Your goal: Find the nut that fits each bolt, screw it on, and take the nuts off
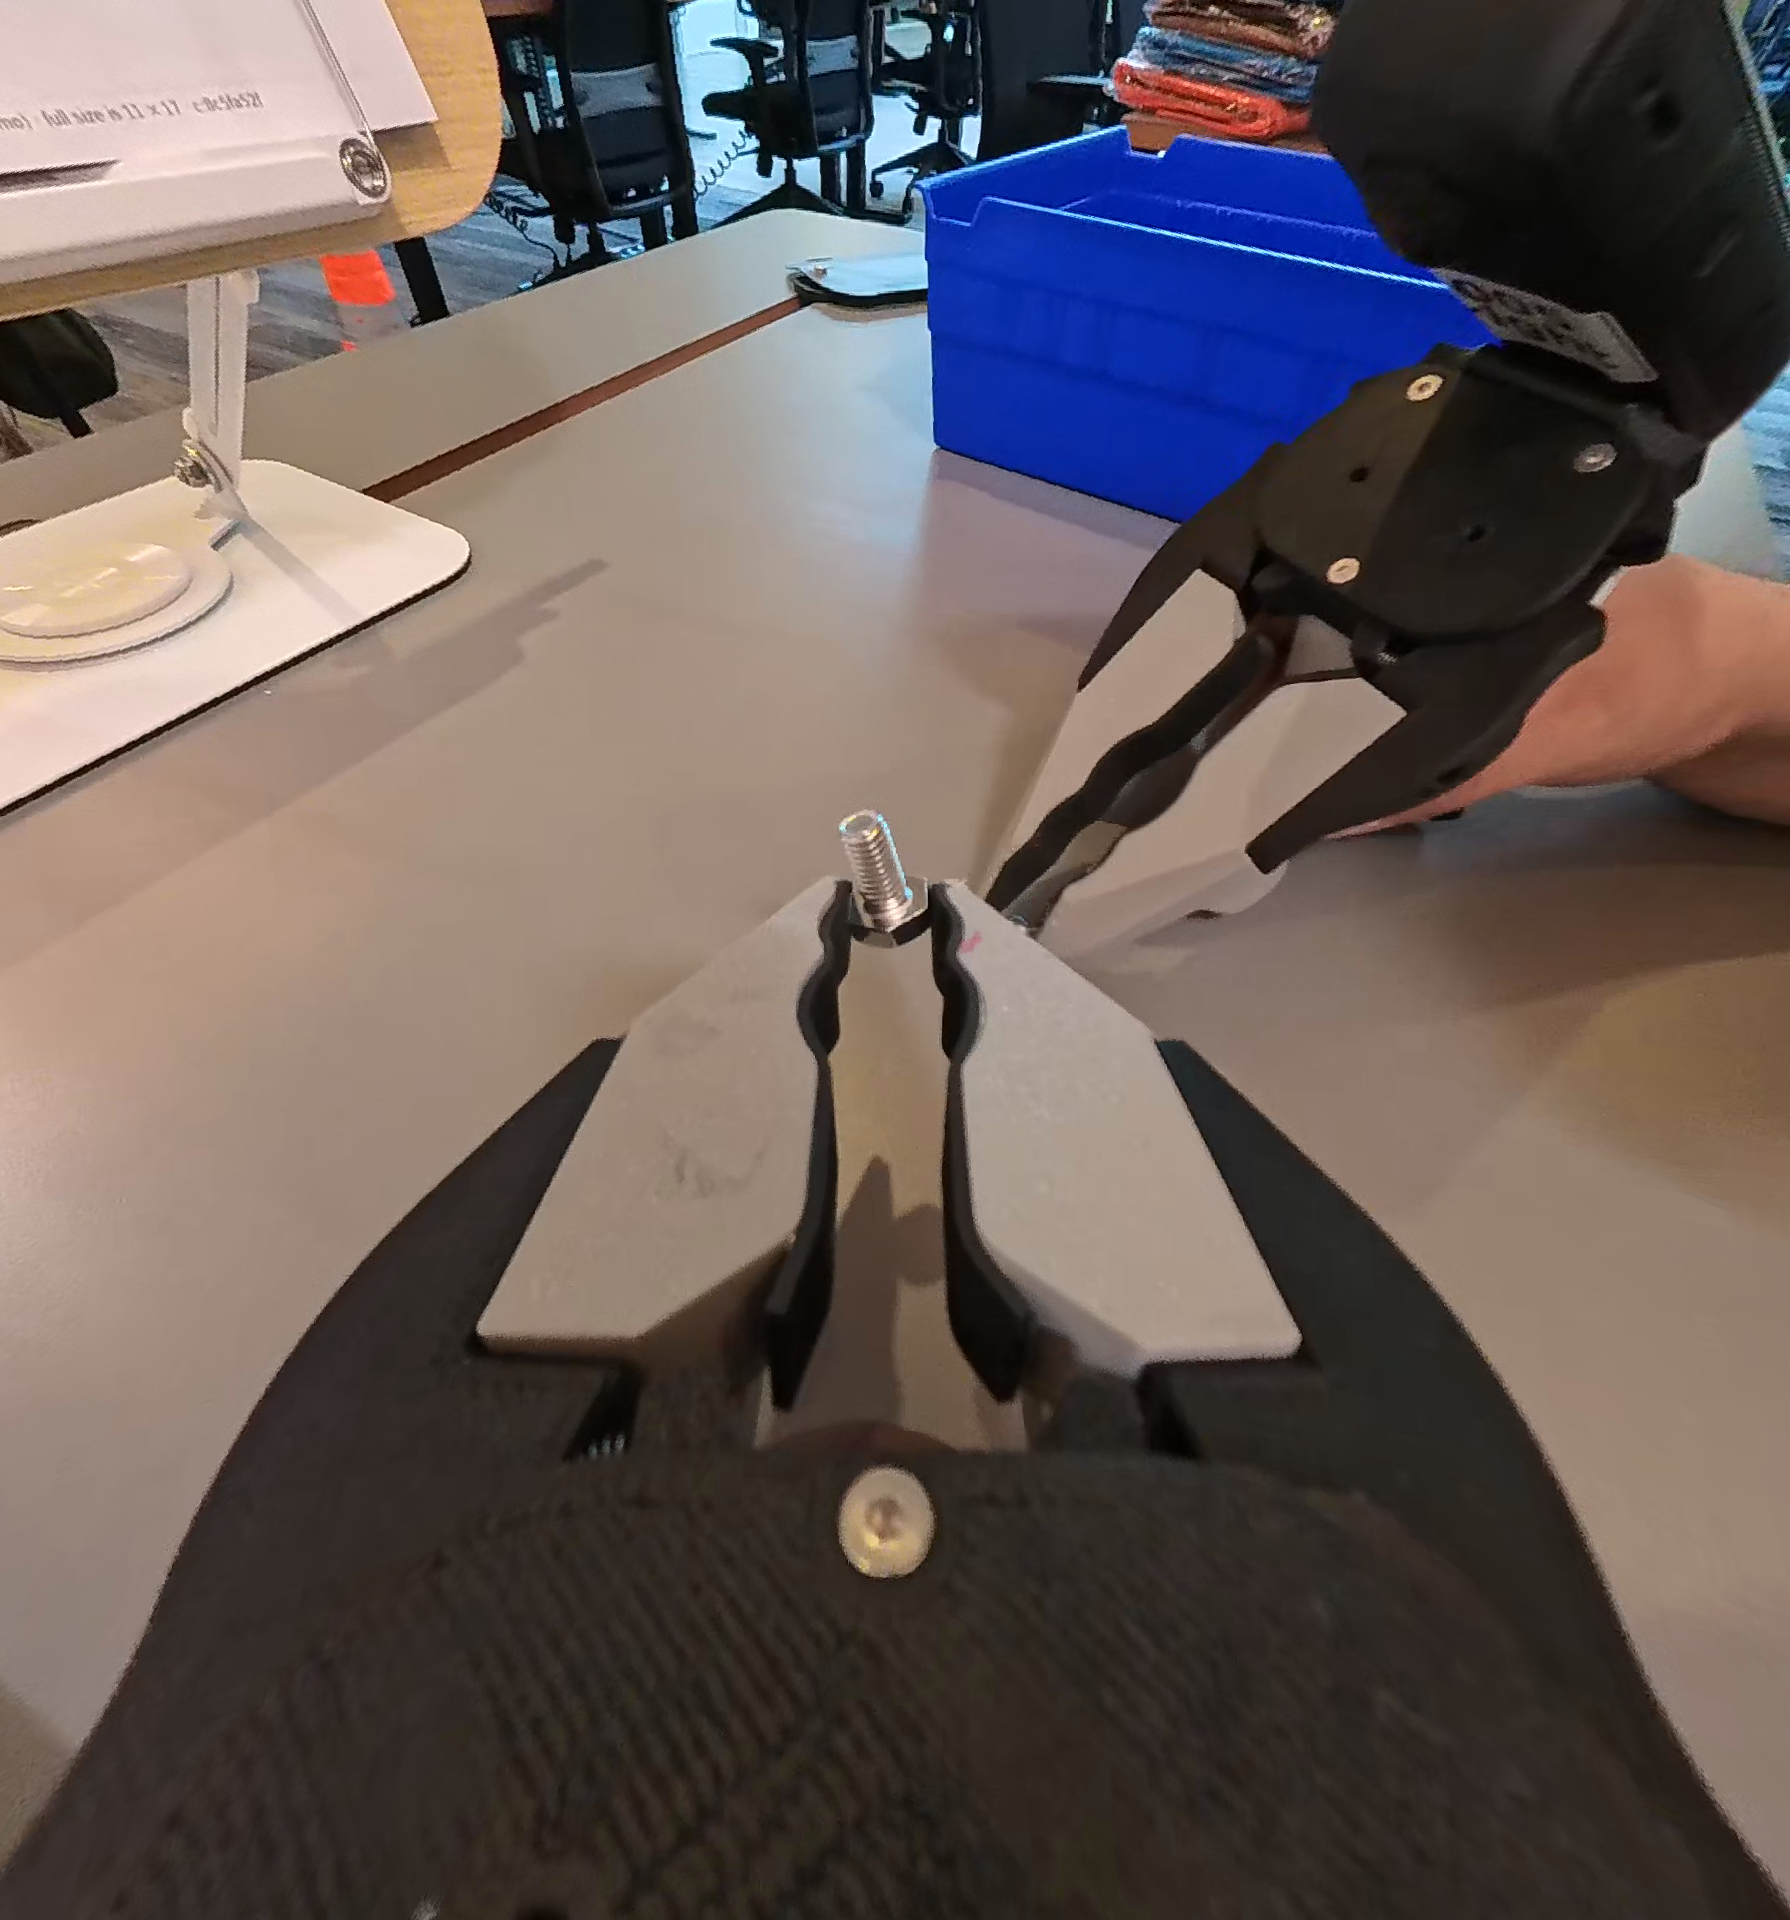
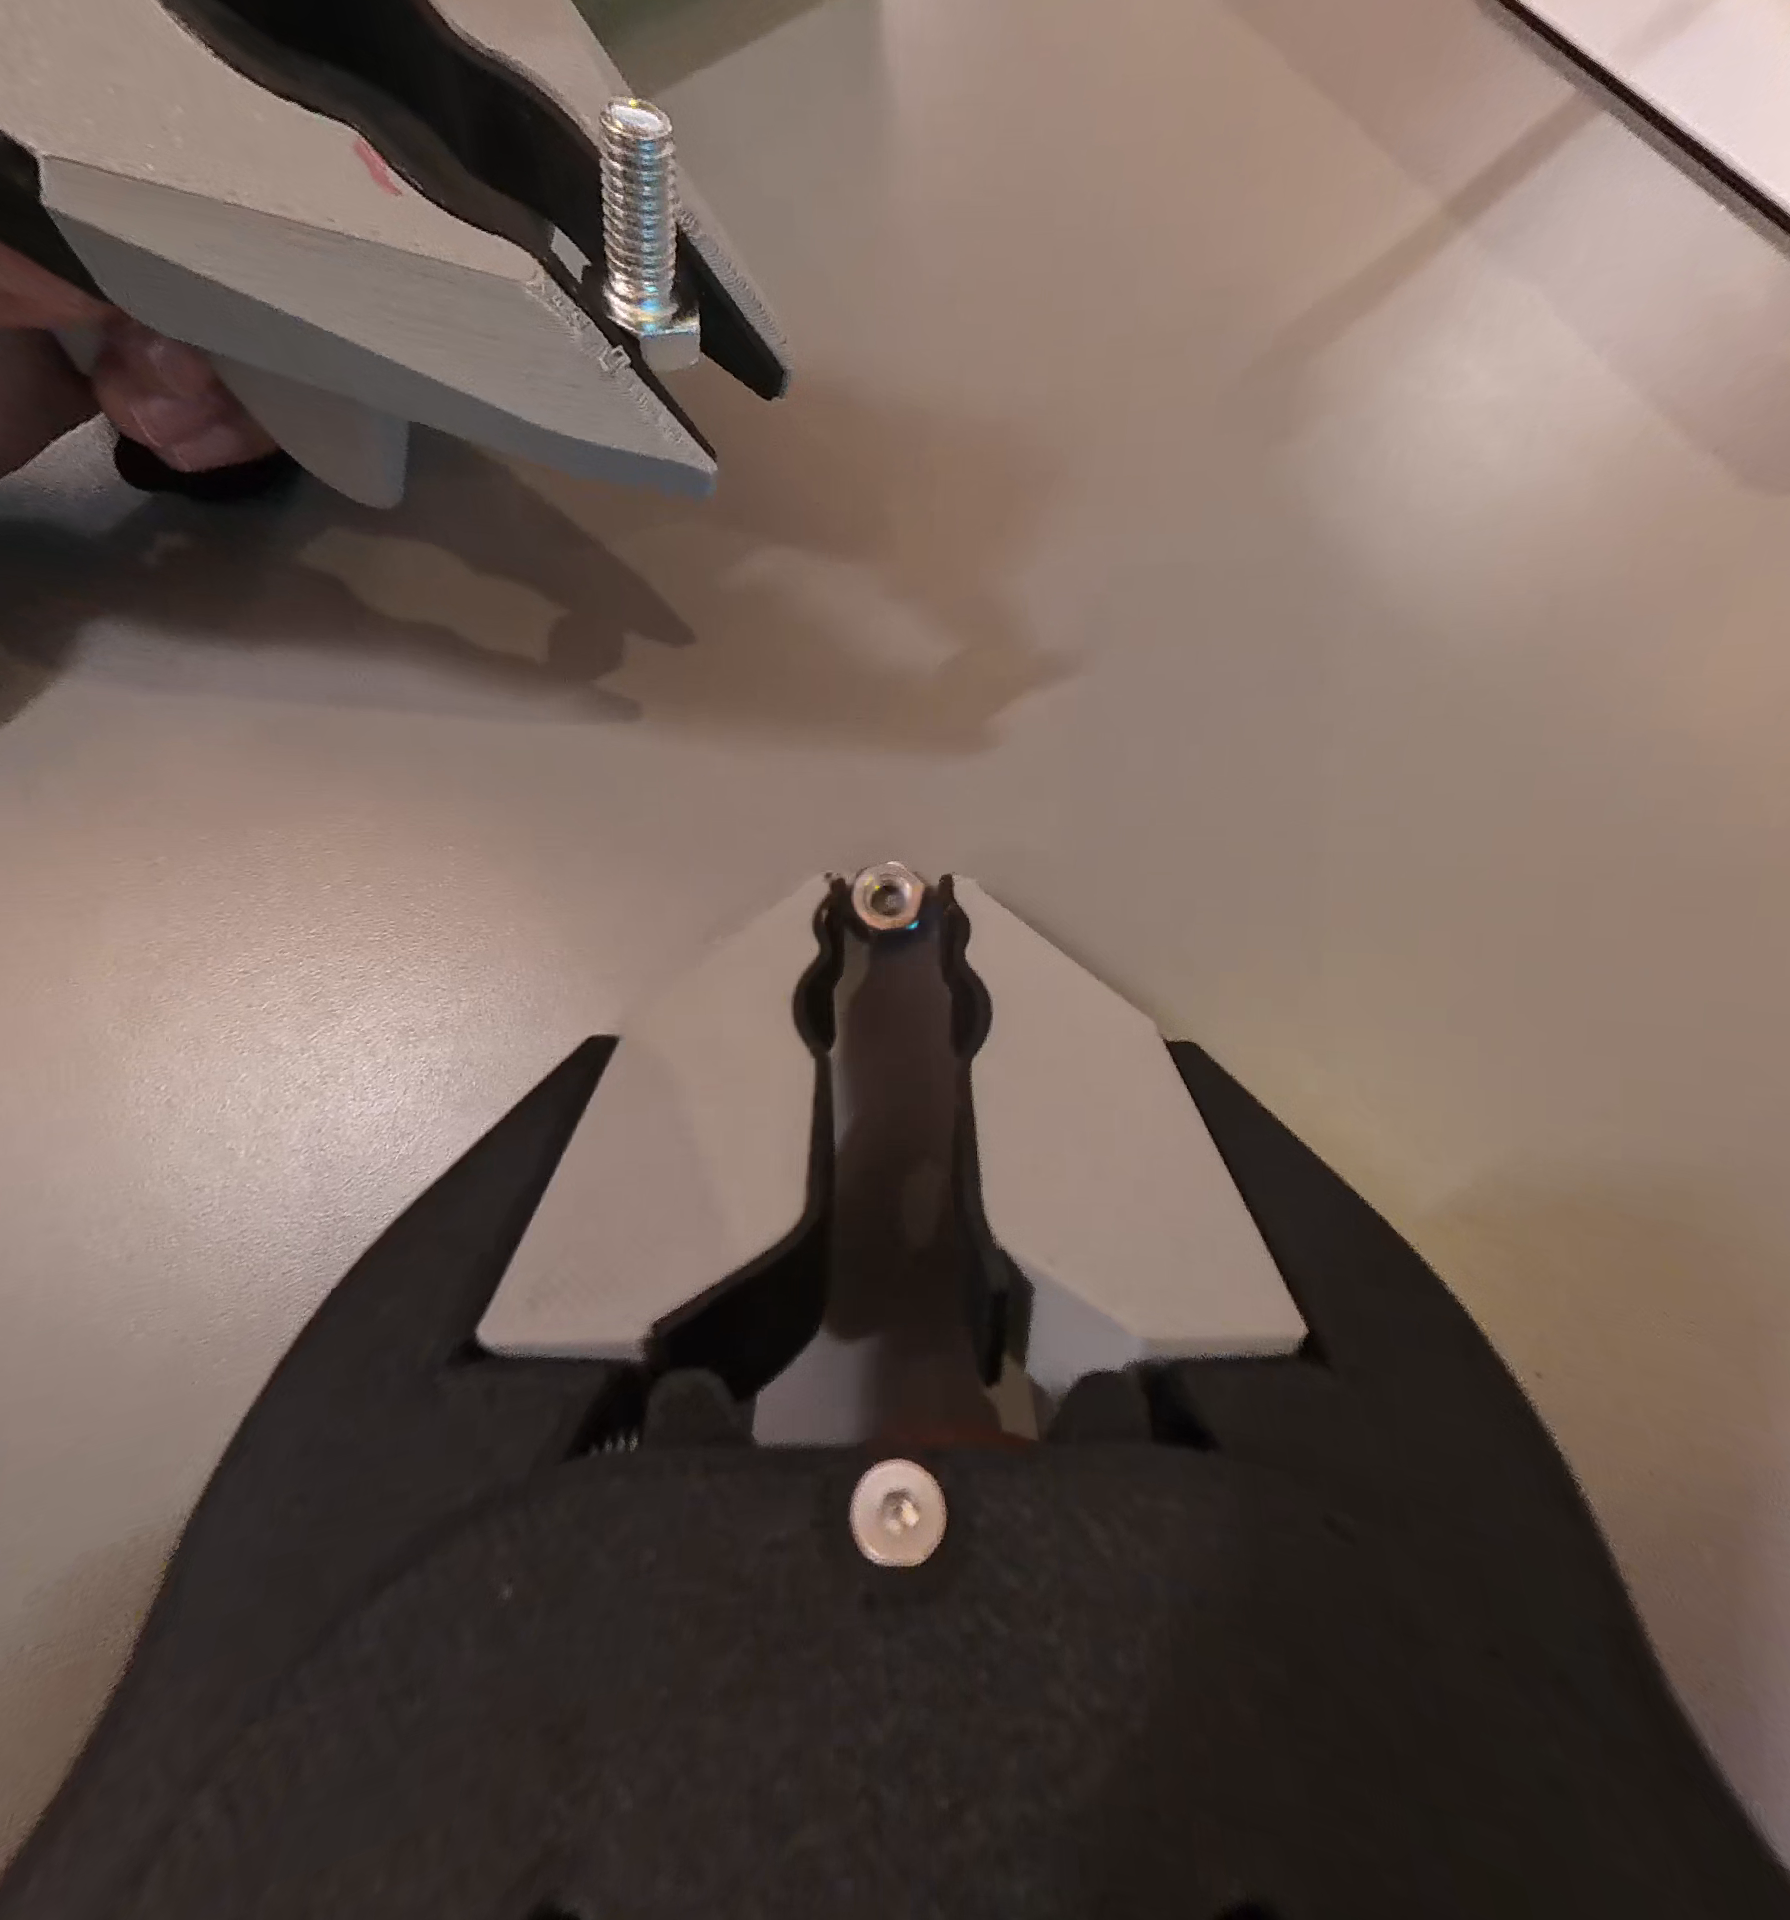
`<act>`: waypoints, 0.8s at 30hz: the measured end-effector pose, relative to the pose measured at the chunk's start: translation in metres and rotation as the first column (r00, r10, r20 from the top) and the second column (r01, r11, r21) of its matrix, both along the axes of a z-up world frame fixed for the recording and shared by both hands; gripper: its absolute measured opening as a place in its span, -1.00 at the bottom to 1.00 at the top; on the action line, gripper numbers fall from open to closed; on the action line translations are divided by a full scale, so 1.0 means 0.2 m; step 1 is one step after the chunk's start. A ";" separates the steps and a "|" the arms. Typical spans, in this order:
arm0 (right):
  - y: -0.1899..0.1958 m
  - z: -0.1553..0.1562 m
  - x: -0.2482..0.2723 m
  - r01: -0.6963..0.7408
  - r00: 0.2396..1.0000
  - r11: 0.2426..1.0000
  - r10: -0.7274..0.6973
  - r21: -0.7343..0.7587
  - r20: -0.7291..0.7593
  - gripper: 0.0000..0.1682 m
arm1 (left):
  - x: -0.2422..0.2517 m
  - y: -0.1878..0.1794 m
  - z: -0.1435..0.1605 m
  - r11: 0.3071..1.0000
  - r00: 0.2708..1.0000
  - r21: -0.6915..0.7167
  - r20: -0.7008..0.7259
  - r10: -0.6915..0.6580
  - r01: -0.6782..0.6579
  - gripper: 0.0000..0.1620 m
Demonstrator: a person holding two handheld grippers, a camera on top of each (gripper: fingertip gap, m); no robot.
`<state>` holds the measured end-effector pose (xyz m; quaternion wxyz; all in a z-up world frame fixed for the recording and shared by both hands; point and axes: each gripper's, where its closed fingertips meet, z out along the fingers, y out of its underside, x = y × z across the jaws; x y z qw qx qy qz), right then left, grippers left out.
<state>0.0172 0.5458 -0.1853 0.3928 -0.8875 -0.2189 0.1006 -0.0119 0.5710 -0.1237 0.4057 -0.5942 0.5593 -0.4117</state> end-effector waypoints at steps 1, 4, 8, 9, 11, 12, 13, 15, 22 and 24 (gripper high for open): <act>0.00 0.00 0.00 0.004 1.000 1.000 -0.004 -0.001 0.000 -0.83 | 0.00 0.00 0.00 1.000 1.000 0.001 -0.001 0.001 -0.001 -0.85; -0.01 0.01 0.03 0.021 1.000 1.000 -0.021 -0.002 0.005 -0.74 | 0.00 0.01 0.00 1.000 1.000 0.004 -0.003 0.006 -0.006 -0.85; -0.06 0.03 0.05 0.031 0.998 1.000 -0.031 0.000 -0.056 -0.74 | -0.01 0.02 0.01 1.000 1.000 -0.005 0.006 0.013 -0.013 -0.85; -0.06 0.03 0.05 0.031 0.997 1.000 -0.031 -0.004 -0.072 -0.74 | -0.01 0.02 0.01 1.000 1.000 -0.006 0.007 0.013 -0.013 -0.85; -0.06 0.03 0.04 0.029 0.996 1.000 -0.029 -0.003 -0.084 -0.74 | 0.00 0.01 0.01 1.000 1.000 -0.009 0.007 0.010 -0.010 -0.85; -0.05 0.03 0.03 0.035 0.997 0.999 -0.034 0.003 -0.074 -0.73 | 0.00 0.01 0.01 1.000 1.000 -0.009 0.005 0.009 -0.009 -0.85; -0.04 0.03 0.03 0.041 0.997 0.999 -0.040 0.009 -0.063 -0.74 | 0.00 0.01 0.01 1.000 1.000 -0.008 0.002 0.009 -0.009 -0.85; -0.02 0.02 0.03 0.057 0.998 0.998 -0.056 0.005 -0.040 -0.73 | 0.00 0.01 0.00 1.000 1.000 -0.005 -0.004 0.005 -0.005 -0.85; 0.00 0.01 0.01 0.079 0.996 0.997 -0.079 -0.003 -0.047 -0.68 | 0.01 0.00 0.00 1.000 1.000 0.007 -0.007 0.002 -0.002 -0.85; 0.01 0.00 0.00 0.073 0.997 0.997 -0.073 -0.012 -0.035 -0.76 | 0.01 0.00 0.00 1.000 1.000 0.005 -0.007 0.002 -0.002 -0.85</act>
